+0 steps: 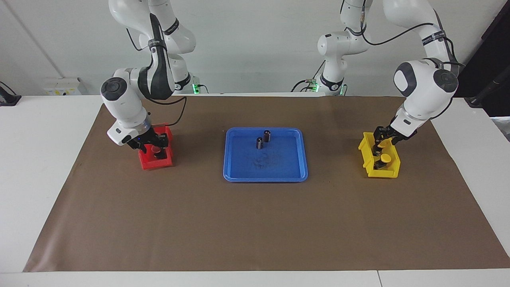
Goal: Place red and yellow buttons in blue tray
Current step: 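Grasp a red button with the right gripper while the left gripper grasps yellow, then carry the red button into the blue tray with the right gripper and release, then lower the yellow button into the tray while the right gripper grasps red, then withdraw the left gripper to the yellow holder while the right gripper lifts red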
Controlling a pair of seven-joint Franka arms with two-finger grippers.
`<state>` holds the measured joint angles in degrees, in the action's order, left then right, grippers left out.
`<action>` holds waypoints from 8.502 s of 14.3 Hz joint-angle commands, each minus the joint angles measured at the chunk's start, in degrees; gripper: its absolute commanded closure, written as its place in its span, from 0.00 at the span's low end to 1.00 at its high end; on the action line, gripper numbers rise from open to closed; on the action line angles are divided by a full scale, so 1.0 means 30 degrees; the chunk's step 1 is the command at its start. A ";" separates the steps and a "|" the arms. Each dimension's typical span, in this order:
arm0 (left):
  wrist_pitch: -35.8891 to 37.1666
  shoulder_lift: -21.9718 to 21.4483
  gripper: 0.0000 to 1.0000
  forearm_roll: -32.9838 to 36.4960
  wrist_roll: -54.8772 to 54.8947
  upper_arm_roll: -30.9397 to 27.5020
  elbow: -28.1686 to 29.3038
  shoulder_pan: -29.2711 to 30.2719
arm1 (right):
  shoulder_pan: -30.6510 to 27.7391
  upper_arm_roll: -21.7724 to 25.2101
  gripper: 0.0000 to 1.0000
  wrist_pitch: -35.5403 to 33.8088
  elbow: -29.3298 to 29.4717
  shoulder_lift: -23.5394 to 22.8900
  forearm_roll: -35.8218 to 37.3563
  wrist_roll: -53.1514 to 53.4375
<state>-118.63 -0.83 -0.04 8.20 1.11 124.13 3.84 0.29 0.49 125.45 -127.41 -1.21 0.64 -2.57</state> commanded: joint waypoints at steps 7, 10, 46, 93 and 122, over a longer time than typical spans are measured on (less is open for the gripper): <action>-0.1383 -0.0252 0.31 0.0072 0.0811 0.0041 0.1190 0.0654 | -0.0302 -0.0106 0.35 0.1162 -0.1563 0.0930 -0.0388 -0.1194; -0.1823 -0.0251 0.31 0.0072 0.0781 0.0070 0.1454 0.0507 | -0.0448 -0.0106 0.39 0.1425 -0.1768 0.0961 -0.0388 -0.1720; 0.7787 -0.0749 0.98 0.0014 -0.4196 0.0452 -0.4992 -0.3238 | 1.1739 -0.0282 0.96 -0.3002 1.2415 -0.8884 0.0638 1.1696; -0.1389 0.6136 0.01 -0.2244 -1.8116 0.0393 -0.6512 -1.2912 | -0.0858 0.0128 0.36 -0.0508 -0.3057 0.2777 -0.0798 -0.4649; 0.9818 -0.1684 0.00 -0.0306 -0.0683 0.0071 -0.8224 -0.0492 | 0.3111 -0.0868 0.83 -0.8010 0.7511 -0.0705 -0.0475 0.2157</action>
<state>-84.95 -5.14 0.15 5.77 0.94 96.19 0.53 3.18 -1.35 103.43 -112.90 2.48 -1.94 -5.59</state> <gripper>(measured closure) 0.000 0.590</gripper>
